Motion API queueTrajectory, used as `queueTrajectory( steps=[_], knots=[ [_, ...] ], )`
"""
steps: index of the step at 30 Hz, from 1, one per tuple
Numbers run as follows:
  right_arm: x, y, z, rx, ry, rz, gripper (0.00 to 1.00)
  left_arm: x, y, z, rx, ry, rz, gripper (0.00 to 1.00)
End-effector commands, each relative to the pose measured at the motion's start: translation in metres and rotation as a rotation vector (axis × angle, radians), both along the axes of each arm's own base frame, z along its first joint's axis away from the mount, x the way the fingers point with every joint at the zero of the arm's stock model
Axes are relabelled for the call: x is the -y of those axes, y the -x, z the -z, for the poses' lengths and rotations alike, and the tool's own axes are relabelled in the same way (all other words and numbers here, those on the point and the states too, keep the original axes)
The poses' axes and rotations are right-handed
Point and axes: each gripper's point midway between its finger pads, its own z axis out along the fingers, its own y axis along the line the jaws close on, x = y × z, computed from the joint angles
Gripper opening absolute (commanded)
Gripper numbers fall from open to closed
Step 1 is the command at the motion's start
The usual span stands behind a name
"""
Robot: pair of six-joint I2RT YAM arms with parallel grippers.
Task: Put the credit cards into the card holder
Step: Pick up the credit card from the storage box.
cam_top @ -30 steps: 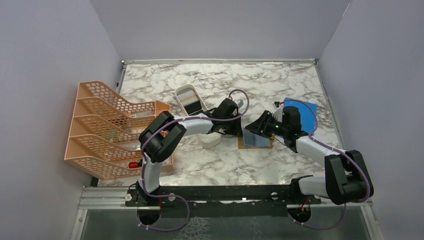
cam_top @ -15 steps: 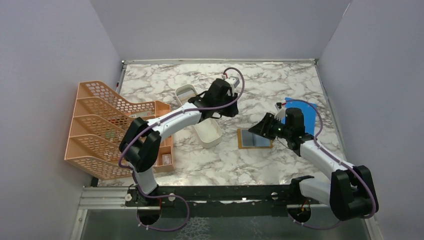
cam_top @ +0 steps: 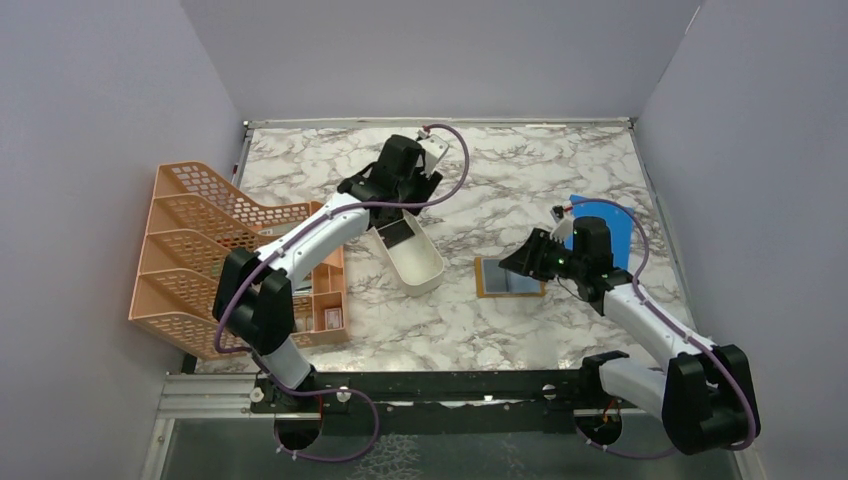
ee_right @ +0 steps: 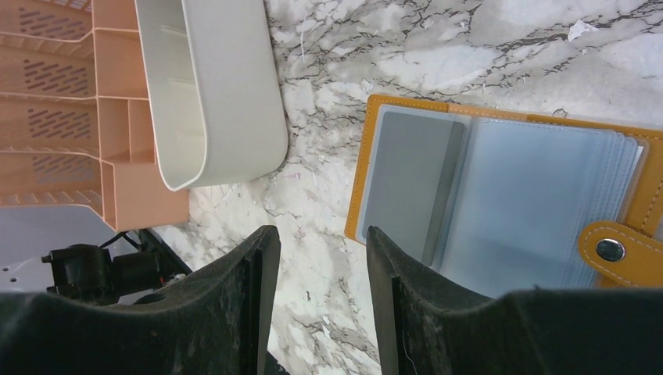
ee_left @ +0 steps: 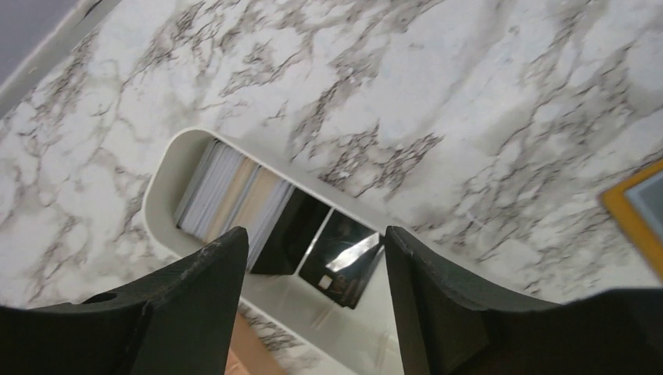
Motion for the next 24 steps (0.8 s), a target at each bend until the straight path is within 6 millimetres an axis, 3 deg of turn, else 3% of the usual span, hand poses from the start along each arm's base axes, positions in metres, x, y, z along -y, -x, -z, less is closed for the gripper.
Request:
queueTrajectory(
  steps=[1,6,12,24],
  knots=[
    [-0.004,-0.001,-0.016,0.042,-0.01,-0.03,0.5,-0.039,-0.012,0.011,-0.001,-0.185,0.052,0.7],
    [-0.003,-0.003,-0.021,0.046,-0.007,-0.03,0.5,-0.056,-0.024,0.024,-0.031,-0.225,0.066,0.7],
    [-0.003,-0.003,-0.025,0.056,-0.01,-0.025,0.5,-0.072,-0.038,0.072,-0.118,-0.321,0.047,0.7],
    [-0.003,-0.005,-0.025,0.051,-0.004,-0.023,0.5,-0.086,-0.058,0.101,-0.147,-0.415,0.012,0.73]
  ],
)
